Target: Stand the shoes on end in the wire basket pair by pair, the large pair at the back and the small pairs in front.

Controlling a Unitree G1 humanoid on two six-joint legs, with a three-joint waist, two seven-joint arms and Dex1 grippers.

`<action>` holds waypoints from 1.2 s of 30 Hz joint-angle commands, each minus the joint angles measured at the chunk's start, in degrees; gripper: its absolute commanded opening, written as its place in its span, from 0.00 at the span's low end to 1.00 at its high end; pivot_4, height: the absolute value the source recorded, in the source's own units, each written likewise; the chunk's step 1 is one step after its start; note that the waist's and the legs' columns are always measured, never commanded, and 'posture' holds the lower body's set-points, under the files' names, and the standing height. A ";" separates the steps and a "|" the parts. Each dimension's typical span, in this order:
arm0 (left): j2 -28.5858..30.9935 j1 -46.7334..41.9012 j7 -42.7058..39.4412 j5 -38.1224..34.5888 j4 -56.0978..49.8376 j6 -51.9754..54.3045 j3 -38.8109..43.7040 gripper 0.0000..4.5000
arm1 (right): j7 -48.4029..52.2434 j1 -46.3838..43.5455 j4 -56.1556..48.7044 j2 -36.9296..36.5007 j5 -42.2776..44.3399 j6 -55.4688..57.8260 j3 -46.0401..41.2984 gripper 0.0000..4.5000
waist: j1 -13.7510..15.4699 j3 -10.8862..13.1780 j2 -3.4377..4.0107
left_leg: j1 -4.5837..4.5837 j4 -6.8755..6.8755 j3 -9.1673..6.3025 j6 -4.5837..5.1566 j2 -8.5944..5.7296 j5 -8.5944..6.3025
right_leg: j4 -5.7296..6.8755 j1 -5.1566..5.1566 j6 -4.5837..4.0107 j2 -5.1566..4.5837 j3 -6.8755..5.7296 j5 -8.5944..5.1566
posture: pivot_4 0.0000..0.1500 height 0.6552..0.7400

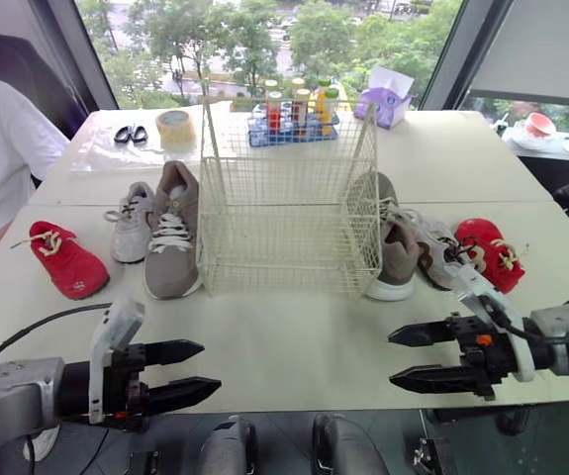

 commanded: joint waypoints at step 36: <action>9.62 -20.85 -7.44 -2.66 3.85 -1.34 0.58 1.00 | 2.28 -37.84 6.88 -5.25 -3.44 -3.76 7.71 0.98 | -0.06 -0.01 -0.01 | -0.06 0.02 0.00 -0.02 0.03 0.03 | 0.12 -0.20 -0.12 0.12 0.01 0.08 | 1.00 1.00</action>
